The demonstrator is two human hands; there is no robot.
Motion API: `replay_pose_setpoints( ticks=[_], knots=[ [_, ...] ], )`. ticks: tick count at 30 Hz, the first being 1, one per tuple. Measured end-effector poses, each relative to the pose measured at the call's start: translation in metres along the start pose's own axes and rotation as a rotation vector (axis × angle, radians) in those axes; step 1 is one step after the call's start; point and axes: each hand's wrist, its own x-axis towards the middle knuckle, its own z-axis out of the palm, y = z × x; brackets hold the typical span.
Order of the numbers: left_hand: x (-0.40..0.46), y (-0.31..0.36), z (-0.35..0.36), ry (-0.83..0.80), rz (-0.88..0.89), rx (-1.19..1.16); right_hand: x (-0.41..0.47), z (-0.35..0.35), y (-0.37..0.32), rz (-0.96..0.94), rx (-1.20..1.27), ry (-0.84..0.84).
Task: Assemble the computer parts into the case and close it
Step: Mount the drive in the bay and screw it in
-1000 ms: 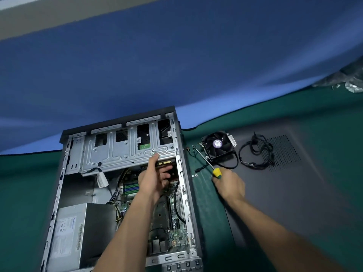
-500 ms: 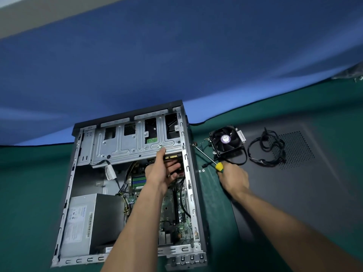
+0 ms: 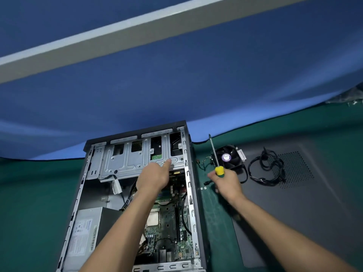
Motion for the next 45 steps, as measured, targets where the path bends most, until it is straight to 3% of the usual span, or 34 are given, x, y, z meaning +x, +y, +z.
replay_pose_setpoints(
  ticks=[3, 6, 8, 12, 18, 23, 26, 29, 33, 36, 45],
  knots=[
    [-0.003, 0.023, -0.012, 0.119, 0.268, -0.061, -0.007, 0.005, -0.032, -0.019, 0.248, -0.053],
    [-0.015, 0.046, -0.021, 0.092, 0.569, -0.154, -0.015, 0.011, -0.061, -0.009, 0.549, -0.109],
    [-0.020, 0.056, -0.021, 0.078, 0.662, -0.164, -0.018, 0.011, -0.077, 0.060, 0.753, -0.154],
    [-0.026, 0.064, -0.016, 0.144, 0.699, -0.221, -0.023, 0.006, -0.099, 0.249, 1.043, -0.277],
    [-0.032, 0.065, -0.013, 0.199, 0.615, -0.386, -0.028, -0.003, -0.110, 0.323, 1.123, -0.407],
    [-0.031, 0.058, -0.011, 0.227, 0.555, -0.480, -0.027, -0.004, -0.116, 0.326, 1.020, -0.489],
    [-0.028, 0.059, -0.015, 0.219, 0.318, -0.795, -0.022, -0.001, -0.115, 0.295, 0.851, -0.385],
    [-0.019, 0.059, -0.029, 0.121, 0.018, -1.271, -0.017, 0.001, -0.107, 0.053, 0.481, -0.175],
    [-0.012, 0.046, -0.049, -0.086, -0.152, -1.620, -0.017, -0.018, -0.091, -0.371, -0.043, -0.109],
    [-0.011, 0.038, -0.054, -0.120, -0.210, -1.697, -0.021, -0.028, -0.091, -0.501, -0.456, -0.048],
    [-0.011, 0.029, -0.051, -0.131, -0.305, -1.706, -0.029, -0.034, -0.095, -0.565, -0.499, -0.092]
  ],
)
